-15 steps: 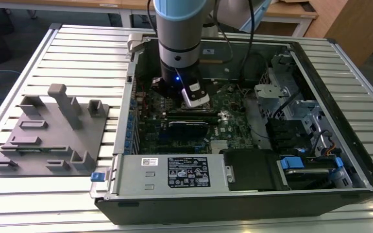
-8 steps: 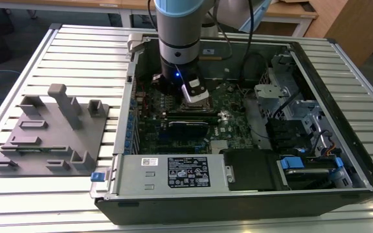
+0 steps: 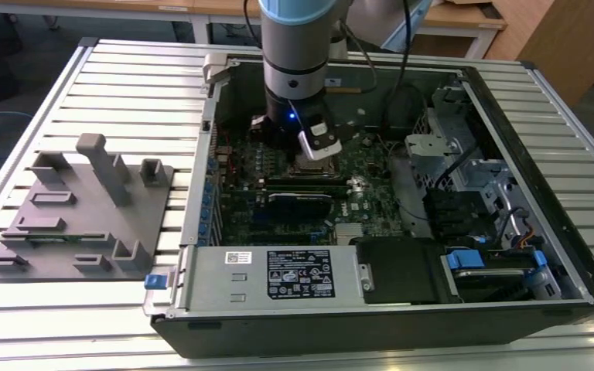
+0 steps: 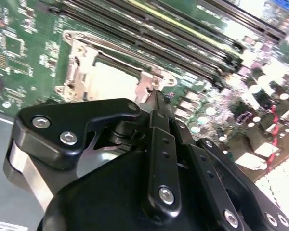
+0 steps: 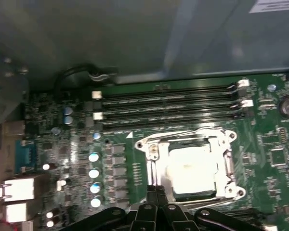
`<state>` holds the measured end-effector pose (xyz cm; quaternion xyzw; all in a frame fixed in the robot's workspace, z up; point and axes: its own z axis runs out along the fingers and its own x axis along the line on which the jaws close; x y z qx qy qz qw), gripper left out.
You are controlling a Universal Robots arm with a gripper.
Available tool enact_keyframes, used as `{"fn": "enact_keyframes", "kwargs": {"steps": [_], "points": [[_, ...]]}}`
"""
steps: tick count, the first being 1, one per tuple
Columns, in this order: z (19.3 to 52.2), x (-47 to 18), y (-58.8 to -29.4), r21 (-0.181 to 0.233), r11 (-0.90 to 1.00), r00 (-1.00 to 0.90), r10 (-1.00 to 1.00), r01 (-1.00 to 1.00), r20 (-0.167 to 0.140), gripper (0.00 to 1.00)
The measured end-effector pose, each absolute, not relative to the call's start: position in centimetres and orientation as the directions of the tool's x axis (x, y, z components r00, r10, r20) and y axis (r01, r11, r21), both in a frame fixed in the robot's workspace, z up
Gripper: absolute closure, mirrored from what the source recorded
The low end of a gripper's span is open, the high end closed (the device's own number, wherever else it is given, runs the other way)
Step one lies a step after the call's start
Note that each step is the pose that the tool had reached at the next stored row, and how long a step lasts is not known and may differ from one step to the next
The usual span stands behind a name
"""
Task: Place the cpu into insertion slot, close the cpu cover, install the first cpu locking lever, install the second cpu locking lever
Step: 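Install the second cpu locking lever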
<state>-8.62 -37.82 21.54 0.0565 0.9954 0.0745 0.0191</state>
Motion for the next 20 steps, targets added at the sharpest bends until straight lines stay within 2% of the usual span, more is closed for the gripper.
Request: {"fn": "enact_keyframes", "kwargs": {"steps": [5,13,20], "points": [[21.5,-7.5,-37.6,0.149,0.983,-0.993,0.115,0.110,-0.030,0.89],[21.5,-6.7,-36.7,0.113,0.987,-0.993,0.114,0.110,-0.034,0.89],[21.5,-5.3,-36.2,0.104,0.989,-0.993,0.114,0.110,-0.034,0.89]]}}
